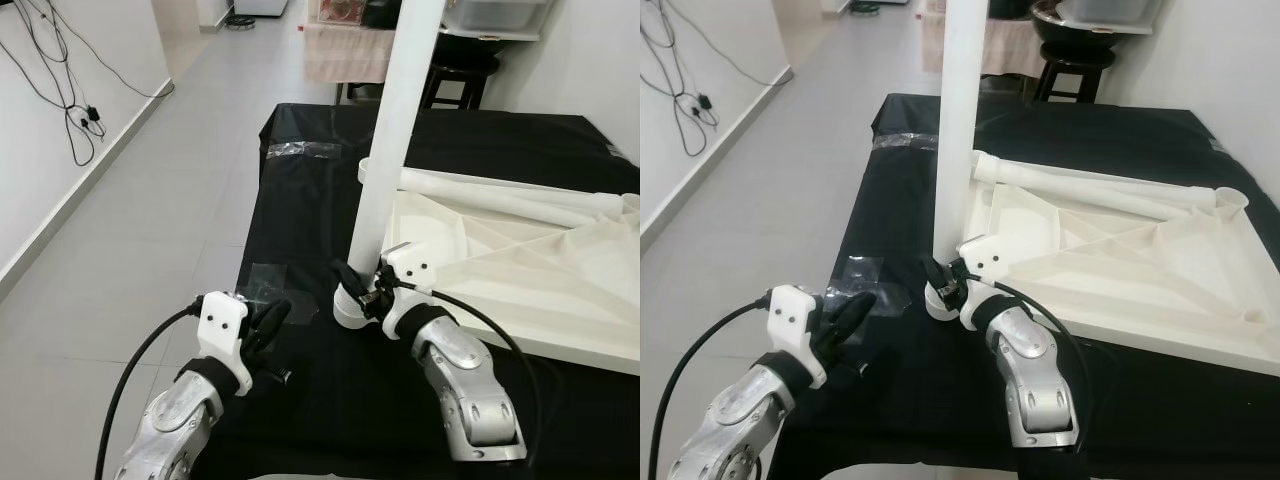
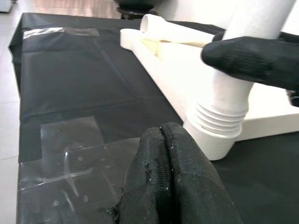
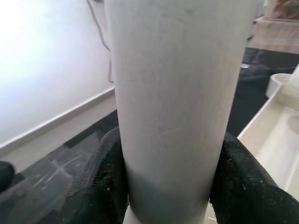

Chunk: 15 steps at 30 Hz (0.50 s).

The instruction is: Building children table

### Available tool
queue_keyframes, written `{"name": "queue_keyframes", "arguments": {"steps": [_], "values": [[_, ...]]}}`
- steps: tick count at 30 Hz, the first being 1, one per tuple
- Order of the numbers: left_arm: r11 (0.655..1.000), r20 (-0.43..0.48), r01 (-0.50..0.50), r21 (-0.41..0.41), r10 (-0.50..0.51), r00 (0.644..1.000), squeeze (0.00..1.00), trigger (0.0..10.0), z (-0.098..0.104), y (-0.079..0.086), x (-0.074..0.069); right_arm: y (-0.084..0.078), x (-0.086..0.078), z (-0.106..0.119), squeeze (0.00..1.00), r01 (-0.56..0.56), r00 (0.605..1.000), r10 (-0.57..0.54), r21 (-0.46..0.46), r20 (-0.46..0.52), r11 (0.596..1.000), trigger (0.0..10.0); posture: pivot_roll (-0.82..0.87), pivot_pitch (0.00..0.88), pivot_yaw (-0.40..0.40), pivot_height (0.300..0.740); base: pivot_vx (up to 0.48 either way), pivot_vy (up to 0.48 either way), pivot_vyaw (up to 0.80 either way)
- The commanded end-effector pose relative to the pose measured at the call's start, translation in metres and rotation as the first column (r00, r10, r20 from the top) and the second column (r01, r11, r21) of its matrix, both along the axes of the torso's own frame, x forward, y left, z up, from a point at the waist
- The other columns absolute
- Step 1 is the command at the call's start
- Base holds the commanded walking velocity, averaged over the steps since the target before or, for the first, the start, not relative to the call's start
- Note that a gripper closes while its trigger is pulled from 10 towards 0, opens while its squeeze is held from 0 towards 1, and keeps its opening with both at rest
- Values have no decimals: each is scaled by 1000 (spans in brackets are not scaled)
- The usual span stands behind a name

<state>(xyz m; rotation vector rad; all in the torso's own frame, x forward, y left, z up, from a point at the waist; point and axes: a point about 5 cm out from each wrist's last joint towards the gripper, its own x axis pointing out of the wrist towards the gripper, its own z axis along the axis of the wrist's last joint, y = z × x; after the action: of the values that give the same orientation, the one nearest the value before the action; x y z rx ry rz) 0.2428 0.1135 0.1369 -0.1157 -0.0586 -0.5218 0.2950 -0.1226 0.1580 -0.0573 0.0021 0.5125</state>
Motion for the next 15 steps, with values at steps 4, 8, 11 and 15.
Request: {"name": "queue_keyframes", "arguments": {"steps": [4, 8, 11, 15], "values": [[1000, -15, -9, 15, 10, 1000, 0, 10000, -5, 1, 4, -10, 10, 13, 1000, -191, 981, 191, 126, 14, 973, 10000, 10, 126, -13, 740, 0, 0, 0], [1000, -17, -2, 18, 2, 1000, 0, 10000, -5, -1, 6, -14, 14, 20, 0, -297, 955, 296, 112, 28, 948, 10000, 19, 121, -16, 740, 0, 0, 0], [1000, -18, 4, 20, -3, 1000, 0, 10000, -5, -3, 9, -20, 20, 22, 0, -406, 914, 405, 49, 17, 913, 10000, 22, 114, -14, 740, 0, 0, 0], [1000, -20, -1, 18, 1, 1000, 0, 10000, -6, -3, 10, -23, 26, 26, 0, -542, 840, 542, 36, -7, 840, 10000, 24, 110, -13, 740, 0, 0, 0]]}}
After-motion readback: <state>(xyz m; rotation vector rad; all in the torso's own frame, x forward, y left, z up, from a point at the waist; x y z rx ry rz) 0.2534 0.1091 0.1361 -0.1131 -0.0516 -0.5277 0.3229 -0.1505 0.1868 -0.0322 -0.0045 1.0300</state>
